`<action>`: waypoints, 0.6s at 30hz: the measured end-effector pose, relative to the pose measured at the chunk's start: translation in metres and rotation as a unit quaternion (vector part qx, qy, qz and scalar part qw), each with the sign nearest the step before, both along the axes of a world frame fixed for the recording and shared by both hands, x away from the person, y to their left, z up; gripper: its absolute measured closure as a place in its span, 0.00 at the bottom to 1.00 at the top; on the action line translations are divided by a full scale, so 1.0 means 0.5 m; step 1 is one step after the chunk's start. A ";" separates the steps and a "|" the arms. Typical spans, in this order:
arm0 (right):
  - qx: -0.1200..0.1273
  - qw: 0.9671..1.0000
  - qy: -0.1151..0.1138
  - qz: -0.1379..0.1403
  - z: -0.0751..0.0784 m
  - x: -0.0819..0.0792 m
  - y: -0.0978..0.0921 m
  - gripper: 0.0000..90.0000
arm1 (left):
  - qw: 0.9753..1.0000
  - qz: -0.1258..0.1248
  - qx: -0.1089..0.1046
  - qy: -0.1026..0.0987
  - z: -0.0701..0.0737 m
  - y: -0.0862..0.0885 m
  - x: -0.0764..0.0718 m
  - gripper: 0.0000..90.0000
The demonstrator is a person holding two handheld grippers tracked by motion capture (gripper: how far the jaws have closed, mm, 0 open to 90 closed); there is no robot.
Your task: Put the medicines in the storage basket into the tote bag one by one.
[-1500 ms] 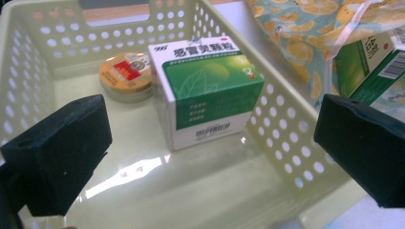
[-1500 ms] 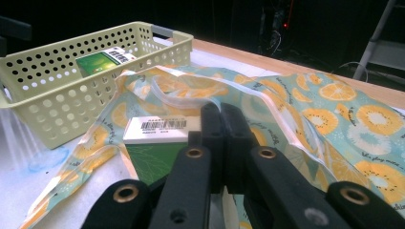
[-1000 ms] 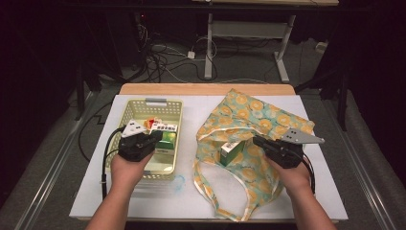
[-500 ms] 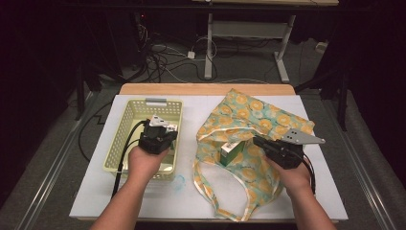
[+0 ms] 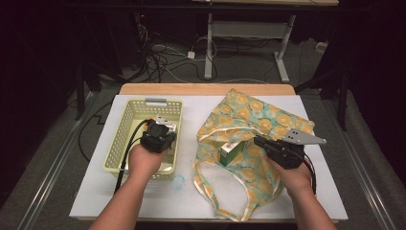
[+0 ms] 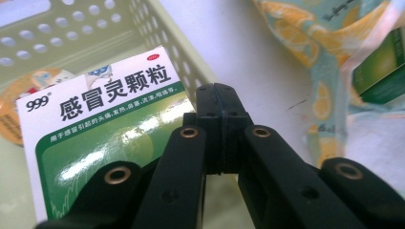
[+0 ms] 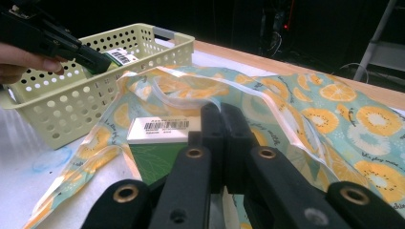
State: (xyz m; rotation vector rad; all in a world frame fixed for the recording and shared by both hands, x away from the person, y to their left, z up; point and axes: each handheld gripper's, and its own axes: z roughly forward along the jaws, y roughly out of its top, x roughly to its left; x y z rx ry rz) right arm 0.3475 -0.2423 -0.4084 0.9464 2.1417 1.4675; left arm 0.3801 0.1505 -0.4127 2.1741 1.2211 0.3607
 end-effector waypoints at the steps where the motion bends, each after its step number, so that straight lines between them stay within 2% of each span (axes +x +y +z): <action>1: 0.000 1.000 -0.001 0.000 0.000 0.000 0.000 1.00 | 1.000 0.004 0.008 -0.003 0.001 0.003 0.000 0.98; 7: 0.001 1.000 0.001 -0.001 0.001 0.000 0.000 1.00 | 0.999 0.015 0.039 -0.012 0.006 0.028 -0.004 0.98; 10: 0.001 1.000 0.001 -0.001 0.000 0.000 0.000 1.00 | 0.999 0.020 0.043 -0.015 0.008 0.045 -0.005 0.98; 14: 0.000 1.000 0.000 -0.001 0.000 0.000 0.001 1.00 | 0.999 0.026 0.026 -0.021 0.012 0.065 -0.011 0.98; 16: 0.000 1.000 0.000 0.000 0.000 0.000 0.002 1.00 | 0.999 0.026 0.012 -0.032 0.018 0.072 -0.014 0.98; 18: -0.001 1.000 0.000 0.001 0.000 0.000 0.003 1.00 | 0.998 0.032 -0.013 -0.054 0.023 0.080 -0.016 0.97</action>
